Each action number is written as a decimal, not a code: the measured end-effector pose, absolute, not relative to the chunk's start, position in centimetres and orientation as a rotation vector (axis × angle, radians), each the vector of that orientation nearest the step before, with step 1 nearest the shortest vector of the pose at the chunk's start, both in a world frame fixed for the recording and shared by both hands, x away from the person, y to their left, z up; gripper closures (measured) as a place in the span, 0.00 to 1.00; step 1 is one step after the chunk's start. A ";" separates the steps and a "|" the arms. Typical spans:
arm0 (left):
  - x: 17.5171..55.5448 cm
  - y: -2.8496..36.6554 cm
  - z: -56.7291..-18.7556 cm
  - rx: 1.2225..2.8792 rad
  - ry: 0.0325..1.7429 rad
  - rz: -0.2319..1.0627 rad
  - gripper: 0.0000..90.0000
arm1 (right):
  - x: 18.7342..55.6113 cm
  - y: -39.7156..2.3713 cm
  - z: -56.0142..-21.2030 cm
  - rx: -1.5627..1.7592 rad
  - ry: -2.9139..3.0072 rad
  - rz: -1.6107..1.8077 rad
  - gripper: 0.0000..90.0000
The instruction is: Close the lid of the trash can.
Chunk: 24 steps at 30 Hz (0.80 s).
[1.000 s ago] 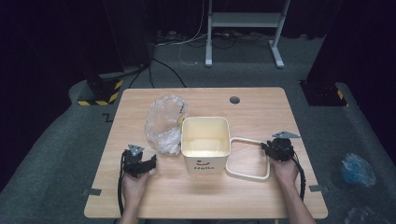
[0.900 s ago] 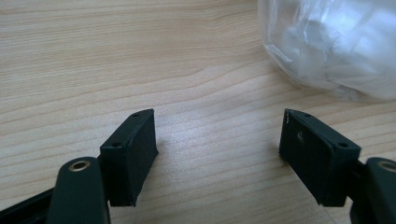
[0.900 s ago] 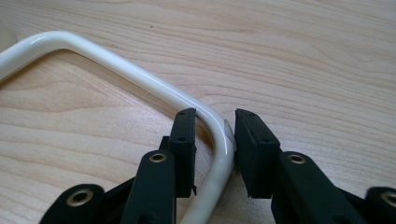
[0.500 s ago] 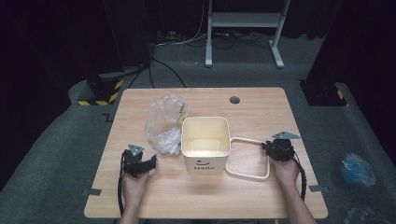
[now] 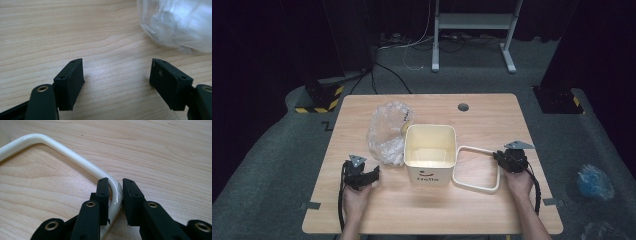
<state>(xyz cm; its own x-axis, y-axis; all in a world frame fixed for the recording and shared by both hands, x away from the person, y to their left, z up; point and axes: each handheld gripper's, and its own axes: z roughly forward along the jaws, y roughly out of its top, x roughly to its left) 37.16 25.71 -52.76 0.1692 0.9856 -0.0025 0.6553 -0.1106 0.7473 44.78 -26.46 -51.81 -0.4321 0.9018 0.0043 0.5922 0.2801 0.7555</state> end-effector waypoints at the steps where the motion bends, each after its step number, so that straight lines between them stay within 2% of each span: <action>1: 37.2 25.7 -52.8 1.837 1.551 0.692 0.31 | 44.7 -26.5 -51.7 1.344 2.126 0.980 0.85; 24: 37.2 25.7 -52.8 1.837 1.551 0.693 0.31 | 43.6 -28.0 -50.0 1.341 2.114 1.014 0.86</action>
<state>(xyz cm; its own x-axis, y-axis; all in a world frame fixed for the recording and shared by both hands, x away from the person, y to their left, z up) 37.16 25.71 -52.76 0.1689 0.9856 -0.0030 0.6552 -0.1100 0.7474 43.64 -28.00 -49.99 -0.4352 0.9001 0.0213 0.5801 0.2623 0.7712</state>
